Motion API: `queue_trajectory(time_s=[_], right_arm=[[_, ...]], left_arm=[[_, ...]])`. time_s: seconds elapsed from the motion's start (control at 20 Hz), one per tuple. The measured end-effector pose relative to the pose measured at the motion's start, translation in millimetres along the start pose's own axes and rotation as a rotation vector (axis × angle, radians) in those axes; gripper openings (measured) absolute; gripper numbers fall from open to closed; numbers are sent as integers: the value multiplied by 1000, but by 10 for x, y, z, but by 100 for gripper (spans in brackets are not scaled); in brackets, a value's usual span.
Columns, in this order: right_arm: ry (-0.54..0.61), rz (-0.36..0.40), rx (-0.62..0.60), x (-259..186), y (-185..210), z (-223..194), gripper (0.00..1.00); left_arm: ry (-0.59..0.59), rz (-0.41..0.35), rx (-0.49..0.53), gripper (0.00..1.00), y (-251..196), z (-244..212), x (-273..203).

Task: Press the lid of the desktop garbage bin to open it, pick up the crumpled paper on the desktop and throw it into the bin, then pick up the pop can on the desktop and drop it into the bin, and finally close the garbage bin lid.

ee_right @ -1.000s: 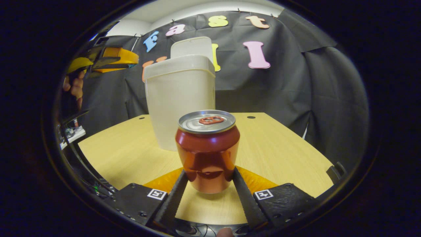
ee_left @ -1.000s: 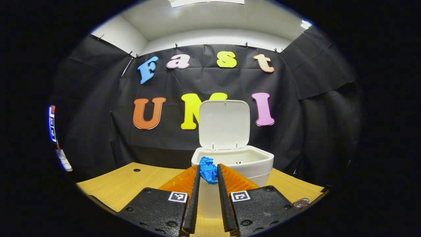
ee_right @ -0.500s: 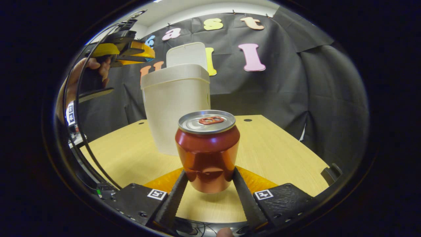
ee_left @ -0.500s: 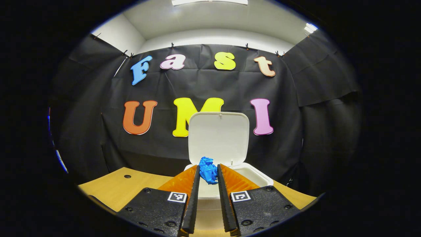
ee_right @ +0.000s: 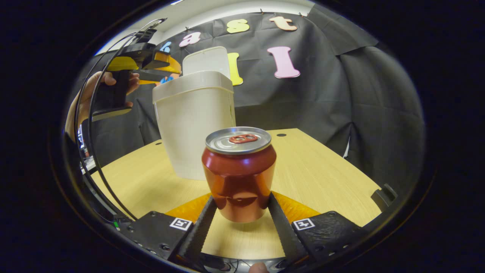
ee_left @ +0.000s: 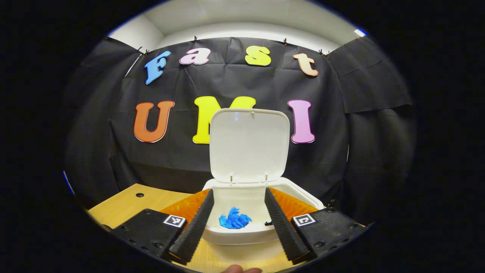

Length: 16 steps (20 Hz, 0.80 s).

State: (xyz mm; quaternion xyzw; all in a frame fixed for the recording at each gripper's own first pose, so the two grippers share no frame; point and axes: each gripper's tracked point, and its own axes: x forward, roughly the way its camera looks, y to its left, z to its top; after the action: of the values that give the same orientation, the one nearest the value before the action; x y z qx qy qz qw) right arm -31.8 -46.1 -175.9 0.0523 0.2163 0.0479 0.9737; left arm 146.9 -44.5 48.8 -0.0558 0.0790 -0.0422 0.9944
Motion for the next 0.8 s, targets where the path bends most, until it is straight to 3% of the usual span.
queue_trajectory(time_s=[0.05, 0.1, 0.8], right_arm=[[-1, 1, -1, -4, -1, 4, 82], [-4, 0, -2, -8, -1, 3, 81], [-52, -15, -39, -76, -1, 315, 81]], left_arm=[[0, -1, 1, 96, -7, -20, 3], [-3, 0, 3, 99, -15, -2, -5], [-60, 9, 27, 99, 131, 75, -313]])
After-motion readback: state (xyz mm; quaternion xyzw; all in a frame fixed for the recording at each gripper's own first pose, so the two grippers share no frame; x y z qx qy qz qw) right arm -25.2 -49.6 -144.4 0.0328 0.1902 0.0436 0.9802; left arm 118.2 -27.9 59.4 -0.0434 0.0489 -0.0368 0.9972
